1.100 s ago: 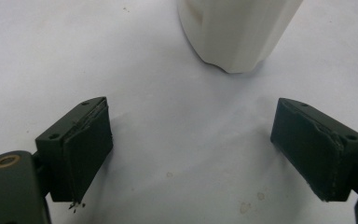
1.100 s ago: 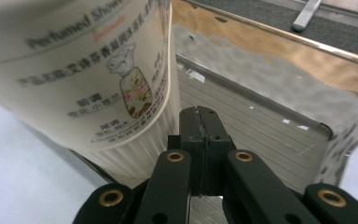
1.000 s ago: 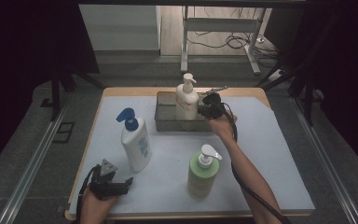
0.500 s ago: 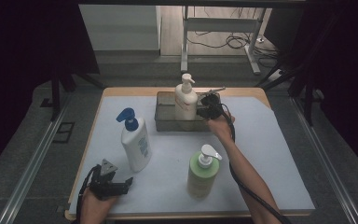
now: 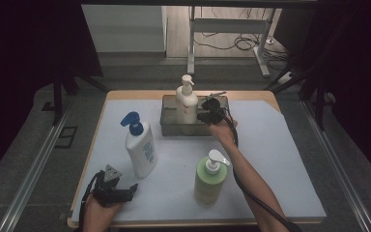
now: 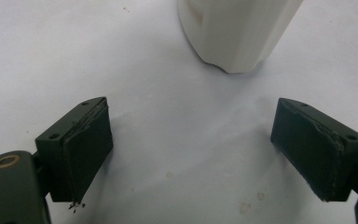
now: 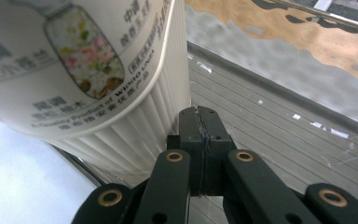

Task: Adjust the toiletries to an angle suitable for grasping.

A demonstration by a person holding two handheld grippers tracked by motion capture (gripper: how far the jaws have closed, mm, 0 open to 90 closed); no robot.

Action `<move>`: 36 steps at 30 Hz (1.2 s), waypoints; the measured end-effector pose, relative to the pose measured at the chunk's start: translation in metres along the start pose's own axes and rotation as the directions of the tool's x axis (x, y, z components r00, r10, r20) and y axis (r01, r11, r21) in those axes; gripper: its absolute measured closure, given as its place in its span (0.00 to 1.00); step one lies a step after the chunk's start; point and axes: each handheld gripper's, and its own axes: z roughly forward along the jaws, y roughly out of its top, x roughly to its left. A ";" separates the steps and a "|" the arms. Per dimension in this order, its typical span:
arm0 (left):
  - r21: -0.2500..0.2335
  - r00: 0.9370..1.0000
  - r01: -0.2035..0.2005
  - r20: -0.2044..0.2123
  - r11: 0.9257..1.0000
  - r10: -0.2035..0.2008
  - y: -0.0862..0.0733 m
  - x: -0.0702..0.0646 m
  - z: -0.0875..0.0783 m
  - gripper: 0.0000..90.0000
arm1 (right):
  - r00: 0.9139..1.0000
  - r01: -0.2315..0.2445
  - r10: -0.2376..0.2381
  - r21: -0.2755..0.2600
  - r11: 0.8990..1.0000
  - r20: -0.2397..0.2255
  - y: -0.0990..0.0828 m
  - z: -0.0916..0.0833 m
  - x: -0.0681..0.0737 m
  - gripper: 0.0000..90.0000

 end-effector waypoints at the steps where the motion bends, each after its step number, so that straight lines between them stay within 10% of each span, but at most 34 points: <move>1: 0.000 1.000 0.000 0.000 1.000 0.000 0.000 0.000 0.000 0.14 | 1.000 0.000 0.000 0.000 1.000 0.000 0.000 0.000 0.000 0.99; 36: 0.000 1.000 0.001 0.001 1.000 -0.001 0.000 0.000 0.000 0.14 | 0.999 0.012 -0.012 -0.004 1.000 -0.039 0.013 0.016 0.014 0.99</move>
